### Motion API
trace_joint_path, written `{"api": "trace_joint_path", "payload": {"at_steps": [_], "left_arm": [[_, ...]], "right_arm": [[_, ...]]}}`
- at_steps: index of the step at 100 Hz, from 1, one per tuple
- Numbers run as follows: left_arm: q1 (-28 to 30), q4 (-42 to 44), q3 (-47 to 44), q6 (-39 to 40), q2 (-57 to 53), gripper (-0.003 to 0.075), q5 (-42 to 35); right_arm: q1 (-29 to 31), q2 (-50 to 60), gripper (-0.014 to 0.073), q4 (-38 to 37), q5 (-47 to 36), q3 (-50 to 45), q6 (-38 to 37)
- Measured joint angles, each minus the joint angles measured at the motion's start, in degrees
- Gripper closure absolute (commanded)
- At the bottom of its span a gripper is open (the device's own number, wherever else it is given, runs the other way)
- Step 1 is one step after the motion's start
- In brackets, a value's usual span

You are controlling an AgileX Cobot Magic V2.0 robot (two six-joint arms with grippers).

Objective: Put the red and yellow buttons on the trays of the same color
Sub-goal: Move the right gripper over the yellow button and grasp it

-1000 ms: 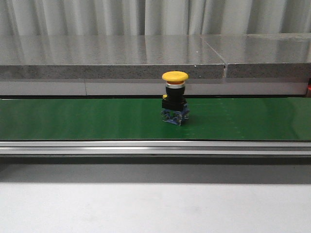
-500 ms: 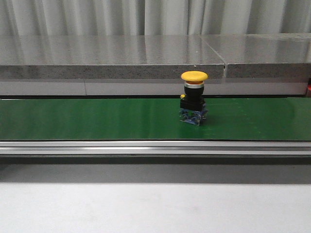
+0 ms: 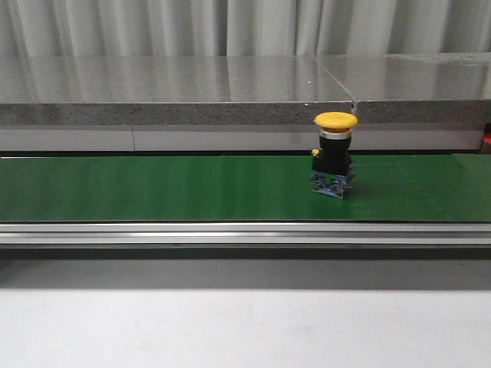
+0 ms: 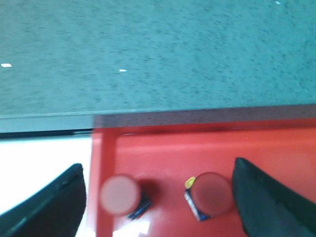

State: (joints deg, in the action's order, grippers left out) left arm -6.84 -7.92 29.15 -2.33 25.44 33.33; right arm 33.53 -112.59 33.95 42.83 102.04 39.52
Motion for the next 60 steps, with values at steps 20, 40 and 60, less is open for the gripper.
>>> {"api": "trace_joint_path", "payload": {"at_steps": [20,40,60], "left_arm": [[0.0,0.0,0.0,0.0,0.0,0.0739,0.0],[0.0,0.0,0.0,0.0,0.0,0.0739,0.0],[0.0,0.0,0.0,0.0,0.0,0.0739,0.0]], "right_arm": [[-0.6,9.5,-0.0008,0.0,3.0,-7.5,0.0],[-3.0,22.1,-0.0008,0.0,-0.6,-24.7,0.6],[-8.3,36.1,-0.0008,0.0,-3.9,-41.3,0.9]]}}
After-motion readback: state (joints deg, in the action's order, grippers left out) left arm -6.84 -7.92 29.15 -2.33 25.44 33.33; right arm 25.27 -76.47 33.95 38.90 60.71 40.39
